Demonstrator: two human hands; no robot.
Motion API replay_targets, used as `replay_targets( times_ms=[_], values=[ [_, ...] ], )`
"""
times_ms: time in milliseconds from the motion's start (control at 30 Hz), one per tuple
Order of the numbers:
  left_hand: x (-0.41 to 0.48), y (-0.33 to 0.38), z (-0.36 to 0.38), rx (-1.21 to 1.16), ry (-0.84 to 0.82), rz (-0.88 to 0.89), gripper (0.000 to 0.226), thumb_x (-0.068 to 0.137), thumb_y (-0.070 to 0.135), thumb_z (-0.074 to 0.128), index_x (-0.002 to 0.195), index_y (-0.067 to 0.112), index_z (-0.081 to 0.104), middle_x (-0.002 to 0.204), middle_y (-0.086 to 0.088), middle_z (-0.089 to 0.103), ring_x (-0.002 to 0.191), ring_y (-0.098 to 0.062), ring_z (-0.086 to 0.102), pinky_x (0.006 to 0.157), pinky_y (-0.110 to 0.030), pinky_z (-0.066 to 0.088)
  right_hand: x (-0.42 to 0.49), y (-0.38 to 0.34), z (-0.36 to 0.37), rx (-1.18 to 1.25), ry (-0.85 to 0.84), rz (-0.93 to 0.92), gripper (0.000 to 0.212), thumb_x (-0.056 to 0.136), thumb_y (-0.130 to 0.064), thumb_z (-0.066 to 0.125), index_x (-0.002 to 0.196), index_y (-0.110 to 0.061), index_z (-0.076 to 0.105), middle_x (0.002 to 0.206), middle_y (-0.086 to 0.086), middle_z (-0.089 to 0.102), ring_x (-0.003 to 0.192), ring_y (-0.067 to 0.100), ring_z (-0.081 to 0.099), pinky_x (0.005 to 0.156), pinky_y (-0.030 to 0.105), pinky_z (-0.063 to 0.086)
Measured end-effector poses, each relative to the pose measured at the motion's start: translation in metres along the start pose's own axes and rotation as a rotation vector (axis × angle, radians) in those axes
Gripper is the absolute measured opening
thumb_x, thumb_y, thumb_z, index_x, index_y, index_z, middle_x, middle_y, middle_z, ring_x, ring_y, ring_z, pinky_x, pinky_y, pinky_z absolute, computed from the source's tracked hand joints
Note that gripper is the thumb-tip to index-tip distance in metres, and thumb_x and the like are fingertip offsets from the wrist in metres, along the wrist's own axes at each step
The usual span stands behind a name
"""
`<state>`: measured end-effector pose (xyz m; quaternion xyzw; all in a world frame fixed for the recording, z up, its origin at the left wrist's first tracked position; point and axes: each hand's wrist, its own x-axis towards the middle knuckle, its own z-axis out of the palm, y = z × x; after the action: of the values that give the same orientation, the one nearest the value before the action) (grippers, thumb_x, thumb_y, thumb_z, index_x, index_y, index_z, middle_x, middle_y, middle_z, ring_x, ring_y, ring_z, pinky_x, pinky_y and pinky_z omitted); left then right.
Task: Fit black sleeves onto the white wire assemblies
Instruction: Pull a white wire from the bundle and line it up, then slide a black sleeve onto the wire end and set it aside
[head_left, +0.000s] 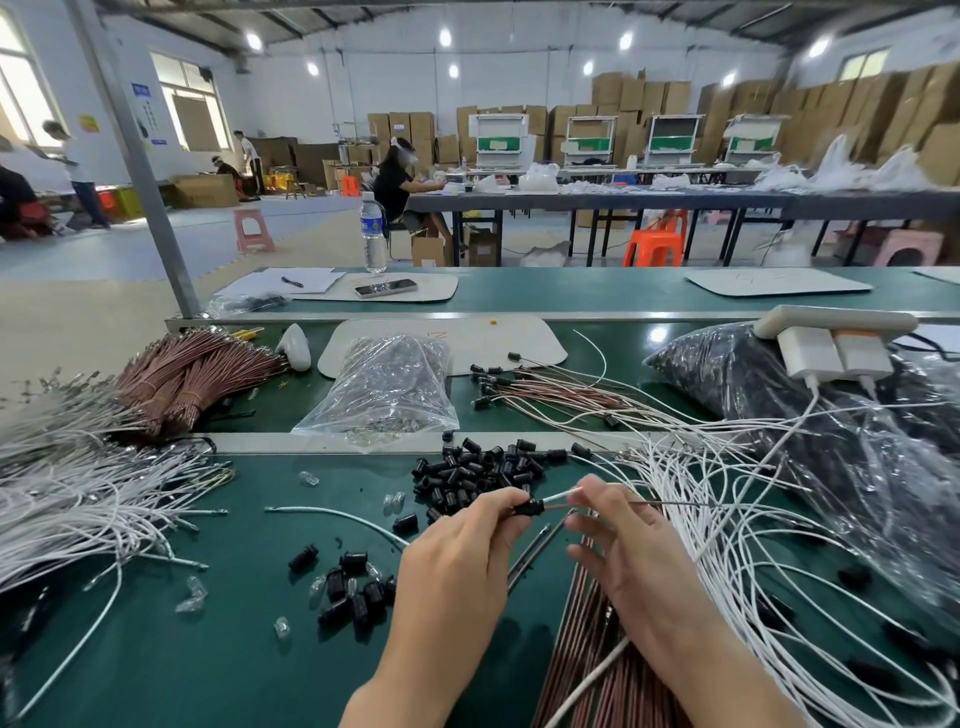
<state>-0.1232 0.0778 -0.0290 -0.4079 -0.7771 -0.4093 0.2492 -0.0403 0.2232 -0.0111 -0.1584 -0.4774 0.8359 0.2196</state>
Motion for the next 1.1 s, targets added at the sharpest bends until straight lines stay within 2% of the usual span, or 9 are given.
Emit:
replay_targets(
  times_ms=[67,133,267,400,633,800,900,1000,1100],
  values=[
    [0.001,-0.002,-0.002,0.007,0.013,-0.003,0.022,0.096,0.032,0.056,0.111,0.024,0.070,0.085,0.020,0.072,0.071,0.006,0.053,0.071,-0.006,0.040,0.001,-0.005,-0.006,0.066,0.059,-0.021,0.023,0.075,-0.029,0.076,0.090,-0.012,0.070,0.086,0.004,0.073,0.070,0.012,0.067,0.058,0.023,0.058],
    [0.002,-0.006,-0.004,0.010,0.031,0.013,0.022,0.097,0.031,0.057,0.112,0.023,0.070,0.087,0.019,0.072,0.079,0.007,0.053,0.074,-0.014,0.045,0.001,-0.010,-0.013,0.132,0.097,-0.049,0.020,0.079,-0.028,0.073,0.090,-0.011,0.071,0.085,0.002,0.072,0.070,0.011,0.067,0.058,0.022,0.058],
    [0.006,-0.017,-0.011,0.034,0.083,0.021,0.024,0.096,0.029,0.058,0.113,0.018,0.071,0.089,0.017,0.074,0.088,0.021,0.044,0.080,-0.018,0.042,-0.001,-0.020,-0.027,0.231,0.190,-0.129,0.013,0.086,-0.030,0.072,0.076,-0.023,0.076,0.083,-0.004,0.070,0.067,0.007,0.066,0.060,0.018,0.057],
    [0.008,-0.031,-0.021,0.098,0.146,0.001,0.021,0.096,0.026,0.060,0.113,0.017,0.070,0.090,0.015,0.073,0.080,0.007,0.051,0.088,-0.022,0.039,0.001,-0.028,-0.041,0.347,0.286,-0.175,0.017,0.084,-0.037,0.076,0.092,-0.023,0.070,0.088,-0.006,0.069,0.070,0.004,0.064,0.064,0.017,0.056],
    [0.009,-0.045,-0.033,0.137,0.150,-0.087,0.023,0.094,0.026,0.057,0.111,0.017,0.070,0.090,0.017,0.070,0.079,0.007,0.052,0.087,-0.016,0.033,0.002,-0.035,-0.056,0.492,0.381,-0.245,0.017,0.087,-0.038,0.075,0.095,-0.025,0.067,0.084,-0.010,0.069,0.068,0.001,0.061,0.062,0.013,0.052],
    [0.006,-0.047,-0.034,0.097,0.111,-0.197,0.028,0.095,0.032,0.050,0.111,0.021,0.070,0.087,0.019,0.070,0.094,0.024,0.049,0.078,-0.023,0.039,0.002,-0.042,-0.067,0.630,0.446,-0.277,0.014,0.090,-0.032,0.073,0.092,-0.020,0.066,0.077,-0.010,0.069,0.065,-0.002,0.062,0.061,0.010,0.051],
    [0.003,-0.050,-0.031,0.084,0.096,-0.251,0.019,0.095,0.023,0.060,0.112,0.021,0.069,0.087,0.018,0.070,0.081,0.008,0.057,0.075,-0.030,0.044,0.002,-0.044,-0.064,0.707,0.414,-0.276,0.014,0.088,-0.029,0.073,0.093,-0.016,0.069,0.086,-0.005,0.072,0.076,0.001,0.069,0.069,0.011,0.055],
    [0.005,-0.049,-0.030,-0.126,0.157,-0.388,0.016,0.099,0.023,0.058,0.110,0.030,0.067,0.084,0.018,0.072,0.065,-0.005,0.061,0.065,-0.028,0.052,0.003,-0.041,-0.058,0.731,0.305,-0.238,0.033,0.088,-0.028,0.072,0.113,-0.008,0.066,0.105,0.005,0.074,0.096,0.008,0.073,0.075,0.012,0.056],
    [0.009,-0.038,-0.025,-0.312,0.242,-0.448,0.016,0.101,0.027,0.057,0.098,0.038,0.068,0.082,0.018,0.071,0.048,-0.008,0.050,0.046,-0.017,0.042,0.003,-0.031,-0.039,0.329,0.187,-0.146,0.041,0.088,-0.032,0.069,0.119,-0.006,0.061,0.103,0.011,0.074,0.083,0.015,0.072,0.065,0.019,0.060]
  ],
)
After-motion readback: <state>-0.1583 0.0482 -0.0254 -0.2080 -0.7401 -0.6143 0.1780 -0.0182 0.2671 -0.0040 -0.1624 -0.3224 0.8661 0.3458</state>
